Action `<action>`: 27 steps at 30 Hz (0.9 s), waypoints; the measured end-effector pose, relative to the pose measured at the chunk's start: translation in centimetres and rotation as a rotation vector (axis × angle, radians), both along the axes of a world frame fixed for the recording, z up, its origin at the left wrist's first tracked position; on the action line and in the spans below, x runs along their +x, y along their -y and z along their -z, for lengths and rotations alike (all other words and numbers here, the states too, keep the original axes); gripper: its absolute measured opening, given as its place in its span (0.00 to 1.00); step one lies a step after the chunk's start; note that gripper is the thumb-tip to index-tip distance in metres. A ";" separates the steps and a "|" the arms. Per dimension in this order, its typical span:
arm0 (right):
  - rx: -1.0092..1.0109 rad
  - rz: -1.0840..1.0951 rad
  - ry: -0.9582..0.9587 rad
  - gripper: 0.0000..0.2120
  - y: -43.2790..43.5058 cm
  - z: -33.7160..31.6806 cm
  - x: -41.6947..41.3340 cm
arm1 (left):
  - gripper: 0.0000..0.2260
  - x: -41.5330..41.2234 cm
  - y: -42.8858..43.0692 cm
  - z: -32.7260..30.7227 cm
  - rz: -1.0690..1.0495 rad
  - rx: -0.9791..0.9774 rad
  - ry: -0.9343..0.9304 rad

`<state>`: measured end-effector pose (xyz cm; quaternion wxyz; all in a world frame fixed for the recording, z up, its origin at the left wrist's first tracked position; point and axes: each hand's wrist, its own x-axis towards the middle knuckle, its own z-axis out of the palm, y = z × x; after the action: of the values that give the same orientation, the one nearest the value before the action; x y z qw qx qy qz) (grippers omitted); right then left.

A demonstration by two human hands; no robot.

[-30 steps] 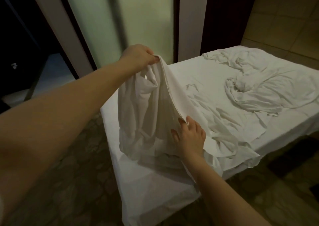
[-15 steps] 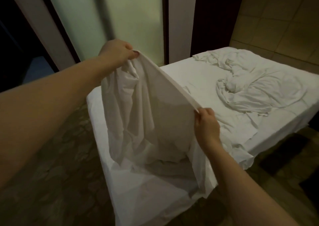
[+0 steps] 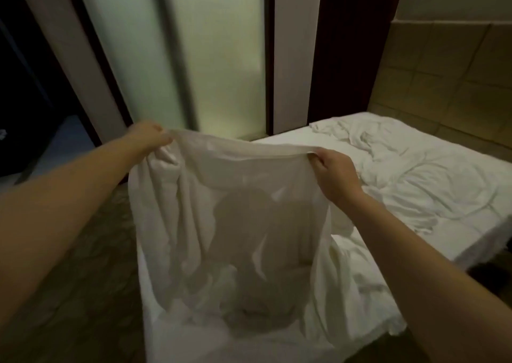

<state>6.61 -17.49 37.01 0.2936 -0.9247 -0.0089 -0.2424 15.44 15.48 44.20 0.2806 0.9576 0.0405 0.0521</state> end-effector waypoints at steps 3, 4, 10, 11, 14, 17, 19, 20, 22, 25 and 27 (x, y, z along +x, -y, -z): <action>-0.031 -0.225 -0.082 0.16 0.4 -3.3 2.0 | 0.16 1.4 1.6 -0.4 -0.012 -0.042 -0.119; 0.003 -0.300 -0.114 0.17 0.5 -3.8 2.7 | 0.15 1.3 3.1 -0.7 0.014 -0.048 -0.119; 0.071 -0.624 -0.226 0.19 1.8 -4.4 5.6 | 0.37 -3.5 15.2 -0.9 0.509 0.242 0.012; 0.057 -0.677 -0.229 0.20 2.1 -4.4 5.9 | 0.37 -3.7 16.8 -0.3 0.563 0.303 0.003; -0.012 -0.769 -0.249 0.16 3.2 -3.9 6.3 | 0.20 -2.4 19.8 1.2 0.587 0.322 0.039; 0.055 -0.763 -0.256 0.14 4.7 -2.3 6.8 | 0.04 -0.8 20.4 1.9 0.556 0.236 -0.050; 0.095 -0.745 -0.273 0.12 5.4 -0.9 6.7 | 0.02 -0.1 20.7 2.4 0.559 0.178 -0.108; 0.075 -0.724 -0.282 0.12 5.7 -0.3 6.6 | 0.02 0.2 20.8 2.6 0.540 0.147 -0.125; -0.021 -0.653 -0.331 0.13 6.2 0.7 6.0 | 0.03 1.1 20.8 2.9 0.480 0.078 -0.101; -0.158 -0.541 -0.394 0.15 7.2 2.4 5.2 | 0.05 2.2 20.2 2.5 0.349 0.019 0.026; -0.283 -0.506 -0.378 0.16 8.3 3.4 4.7 | 0.03 2.7 19.4 2.0 0.274 0.082 0.075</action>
<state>11.34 -25.76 33.63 0.2097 -0.9533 -0.2167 0.0172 18.18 -3.93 42.23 0.2469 0.9622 -0.1034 0.0507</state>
